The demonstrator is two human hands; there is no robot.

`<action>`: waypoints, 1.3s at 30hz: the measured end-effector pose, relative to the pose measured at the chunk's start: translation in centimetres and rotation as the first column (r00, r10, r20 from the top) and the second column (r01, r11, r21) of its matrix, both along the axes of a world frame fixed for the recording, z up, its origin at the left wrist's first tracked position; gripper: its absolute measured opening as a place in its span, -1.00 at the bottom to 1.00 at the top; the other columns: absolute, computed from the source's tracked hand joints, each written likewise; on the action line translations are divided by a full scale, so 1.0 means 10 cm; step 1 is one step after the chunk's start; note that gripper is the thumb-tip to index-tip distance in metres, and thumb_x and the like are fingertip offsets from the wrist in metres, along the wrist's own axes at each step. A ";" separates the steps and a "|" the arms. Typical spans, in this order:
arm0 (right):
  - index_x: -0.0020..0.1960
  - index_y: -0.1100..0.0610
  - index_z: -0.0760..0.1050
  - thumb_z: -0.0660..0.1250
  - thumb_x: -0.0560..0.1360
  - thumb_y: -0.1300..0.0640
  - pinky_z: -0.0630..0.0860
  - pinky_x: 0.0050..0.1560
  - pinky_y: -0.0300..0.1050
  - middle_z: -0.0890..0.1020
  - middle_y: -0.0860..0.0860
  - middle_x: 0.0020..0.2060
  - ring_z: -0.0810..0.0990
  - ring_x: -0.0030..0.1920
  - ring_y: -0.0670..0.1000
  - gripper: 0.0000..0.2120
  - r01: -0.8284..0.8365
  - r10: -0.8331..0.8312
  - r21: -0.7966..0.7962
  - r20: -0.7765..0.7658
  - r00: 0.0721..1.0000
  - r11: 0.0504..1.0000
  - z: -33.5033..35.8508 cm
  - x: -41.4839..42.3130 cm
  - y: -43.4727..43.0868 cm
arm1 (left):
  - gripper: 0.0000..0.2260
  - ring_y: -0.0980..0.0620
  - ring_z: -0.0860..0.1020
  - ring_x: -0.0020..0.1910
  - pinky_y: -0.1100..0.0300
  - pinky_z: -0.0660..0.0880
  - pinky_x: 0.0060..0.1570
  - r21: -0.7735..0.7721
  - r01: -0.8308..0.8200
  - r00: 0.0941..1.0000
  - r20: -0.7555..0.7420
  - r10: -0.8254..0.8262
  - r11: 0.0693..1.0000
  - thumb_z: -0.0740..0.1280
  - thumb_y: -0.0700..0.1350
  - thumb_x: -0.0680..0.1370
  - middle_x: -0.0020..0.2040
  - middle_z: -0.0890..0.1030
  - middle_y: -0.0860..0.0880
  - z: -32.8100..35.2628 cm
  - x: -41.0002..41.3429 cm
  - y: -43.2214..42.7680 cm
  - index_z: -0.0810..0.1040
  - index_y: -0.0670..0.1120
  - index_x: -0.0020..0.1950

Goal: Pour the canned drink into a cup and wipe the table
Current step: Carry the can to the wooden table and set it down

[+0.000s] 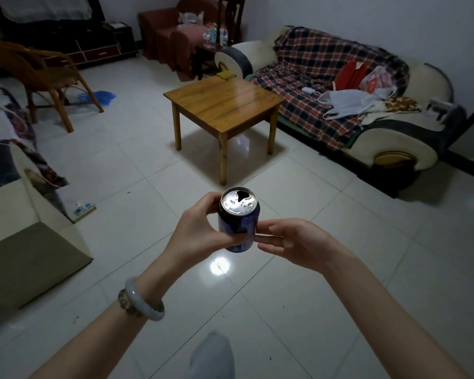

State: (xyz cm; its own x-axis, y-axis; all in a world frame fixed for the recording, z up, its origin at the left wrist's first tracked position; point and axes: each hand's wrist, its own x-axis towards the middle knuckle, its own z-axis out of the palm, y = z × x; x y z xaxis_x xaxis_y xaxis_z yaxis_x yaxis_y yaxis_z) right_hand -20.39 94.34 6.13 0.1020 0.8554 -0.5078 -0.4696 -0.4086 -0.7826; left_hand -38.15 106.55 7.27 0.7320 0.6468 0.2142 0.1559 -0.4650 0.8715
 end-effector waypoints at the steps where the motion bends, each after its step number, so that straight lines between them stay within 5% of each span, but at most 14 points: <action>1: 0.20 0.32 0.49 0.10 0.48 0.33 0.51 0.10 -0.10 0.61 0.16 0.14 0.59 0.15 0.05 -0.65 0.010 -0.010 -0.002 -0.004 1.000 1.000 -0.01 0.10 0.07 | -0.41 0.27 0.54 0.06 0.48 0.42 -0.03 -0.001 0.007 1.000 -0.001 -0.007 1.000 0.58 0.09 0.16 0.02 0.59 0.27 0.00 0.11 0.08 0.48 0.14 0.14; 17: 0.14 0.30 0.55 0.17 0.47 0.31 0.52 0.13 -0.06 0.64 0.16 0.09 0.61 0.12 0.07 -0.70 0.213 -0.214 -0.038 -0.019 0.977 0.976 0.10 2.15 1.76 | -0.37 0.35 0.49 0.10 0.50 0.41 0.01 0.043 0.186 0.983 0.008 -0.186 0.982 0.54 0.17 0.18 0.04 0.54 0.37 0.06 2.38 2.01 0.43 0.16 0.20; 27: 0.01 0.27 0.61 0.17 0.48 0.32 0.58 -0.05 -0.10 0.67 0.15 0.01 0.66 0.02 0.06 -0.75 0.282 -0.284 -0.052 -0.030 0.958 0.958 -0.01 3.40 2.61 | -0.37 0.32 0.50 0.12 0.45 0.44 0.03 0.013 0.224 0.975 0.006 -0.224 0.975 0.56 0.16 0.17 0.07 0.55 0.35 -0.05 3.70 2.91 0.44 0.19 0.19; 39: 0.05 0.28 0.59 0.20 0.44 0.33 0.58 -0.12 -0.16 0.67 0.14 0.02 0.66 0.00 0.03 -0.73 0.169 -0.171 -0.074 -0.022 0.985 0.983 -0.03 5.57 3.82 | -0.37 0.25 0.52 0.14 0.45 0.42 0.05 -0.024 0.102 0.994 0.034 -0.102 0.994 0.60 0.12 0.18 0.10 0.57 0.29 -0.16 5.71 3.95 0.46 0.21 0.19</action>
